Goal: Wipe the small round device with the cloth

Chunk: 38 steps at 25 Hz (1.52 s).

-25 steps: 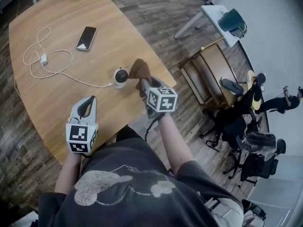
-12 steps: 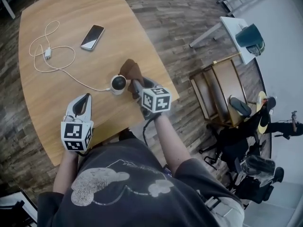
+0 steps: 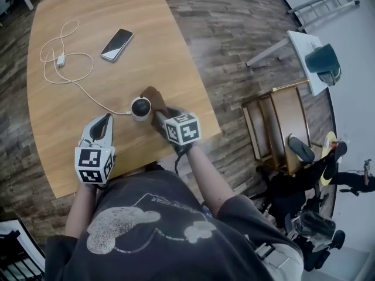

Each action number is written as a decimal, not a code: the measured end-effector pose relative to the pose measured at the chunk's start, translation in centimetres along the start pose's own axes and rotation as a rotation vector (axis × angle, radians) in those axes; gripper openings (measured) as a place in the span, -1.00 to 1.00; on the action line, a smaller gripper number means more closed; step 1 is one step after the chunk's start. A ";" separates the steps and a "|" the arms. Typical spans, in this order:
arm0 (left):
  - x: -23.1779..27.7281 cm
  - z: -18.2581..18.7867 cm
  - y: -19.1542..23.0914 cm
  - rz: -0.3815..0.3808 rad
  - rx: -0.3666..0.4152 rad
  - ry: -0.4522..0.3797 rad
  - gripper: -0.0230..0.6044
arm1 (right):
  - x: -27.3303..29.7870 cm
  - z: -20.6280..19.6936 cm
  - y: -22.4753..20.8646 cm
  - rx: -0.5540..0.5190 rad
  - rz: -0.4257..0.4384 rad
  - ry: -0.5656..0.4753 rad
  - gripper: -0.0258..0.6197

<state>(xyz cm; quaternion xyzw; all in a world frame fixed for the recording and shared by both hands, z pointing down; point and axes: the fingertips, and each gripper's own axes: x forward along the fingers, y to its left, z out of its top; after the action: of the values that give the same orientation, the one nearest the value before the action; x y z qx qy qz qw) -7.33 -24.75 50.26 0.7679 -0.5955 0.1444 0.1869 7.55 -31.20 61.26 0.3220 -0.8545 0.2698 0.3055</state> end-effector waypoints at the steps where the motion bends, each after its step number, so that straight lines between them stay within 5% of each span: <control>1: 0.2 -0.1 -0.1 0.011 -0.011 0.002 -0.87 | 0.1 0.0 -0.1 -0.003 0.012 0.004 -0.67; 6: 0.9 -0.3 -0.5 0.064 -0.041 -0.001 -0.87 | -0.2 1.7 -1.6 -0.050 0.051 -0.017 -0.67; 9: 1.0 0.0 -0.4 0.104 -0.058 -0.016 -0.87 | -0.8 4.4 -1.8 -0.188 0.104 -0.057 -0.67; 16: 0.6 0.2 0.0 0.186 -0.094 -0.035 -0.87 | -0.2 10.0 0.9 -0.458 0.305 -0.117 -0.67; 22: -0.4 -0.1 0.9 0.245 -0.121 -0.037 -0.87 | 0.5 9.1 4.3 -0.569 0.472 -0.050 -0.67; 38: -1.2 -2.2 0.8 0.285 -0.172 -0.003 -0.87 | 3.9 4.0 2.0 -0.679 0.417 0.172 -0.67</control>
<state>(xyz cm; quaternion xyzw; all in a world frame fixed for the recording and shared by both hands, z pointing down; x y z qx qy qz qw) -8.43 -22.88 51.80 0.6570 -0.7089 0.1165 0.2286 2.40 -34.06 60.79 -0.0013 -0.9133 0.0545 0.4036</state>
